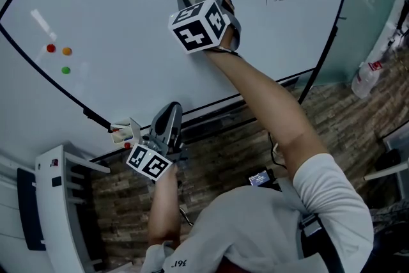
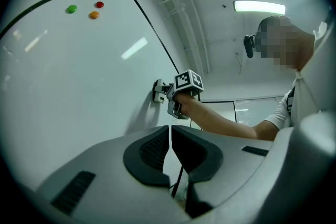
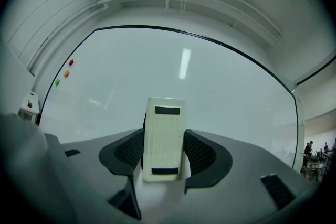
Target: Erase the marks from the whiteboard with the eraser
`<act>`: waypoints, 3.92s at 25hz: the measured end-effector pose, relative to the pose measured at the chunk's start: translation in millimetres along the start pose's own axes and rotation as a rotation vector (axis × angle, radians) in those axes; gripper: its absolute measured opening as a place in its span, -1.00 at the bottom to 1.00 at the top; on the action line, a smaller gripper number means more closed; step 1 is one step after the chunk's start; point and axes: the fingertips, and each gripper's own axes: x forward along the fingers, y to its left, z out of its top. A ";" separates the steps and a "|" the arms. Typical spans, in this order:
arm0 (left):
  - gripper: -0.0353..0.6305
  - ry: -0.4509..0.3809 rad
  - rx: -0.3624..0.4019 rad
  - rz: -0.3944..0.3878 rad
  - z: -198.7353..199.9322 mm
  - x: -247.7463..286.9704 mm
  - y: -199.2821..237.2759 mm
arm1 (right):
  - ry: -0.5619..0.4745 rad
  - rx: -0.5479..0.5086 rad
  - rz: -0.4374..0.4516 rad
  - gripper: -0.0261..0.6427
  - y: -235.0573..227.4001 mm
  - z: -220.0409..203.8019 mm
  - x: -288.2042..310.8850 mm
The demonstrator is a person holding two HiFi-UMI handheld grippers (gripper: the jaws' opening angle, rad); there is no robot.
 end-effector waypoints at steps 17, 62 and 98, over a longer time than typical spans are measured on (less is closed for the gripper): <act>-0.87 0.038 -0.005 -0.039 -23.3 40.8 -24.6 | 0.030 -0.004 -0.047 -0.16 -84.9 -38.2 -9.2; -0.87 0.080 -0.020 -0.058 -58.3 82.0 -52.5 | 0.159 0.001 -0.169 -0.16 -246.2 -124.8 -28.7; -0.87 0.091 -0.038 0.047 -61.6 39.6 -19.9 | 0.105 -0.034 0.060 -0.16 -86.7 -121.6 -27.4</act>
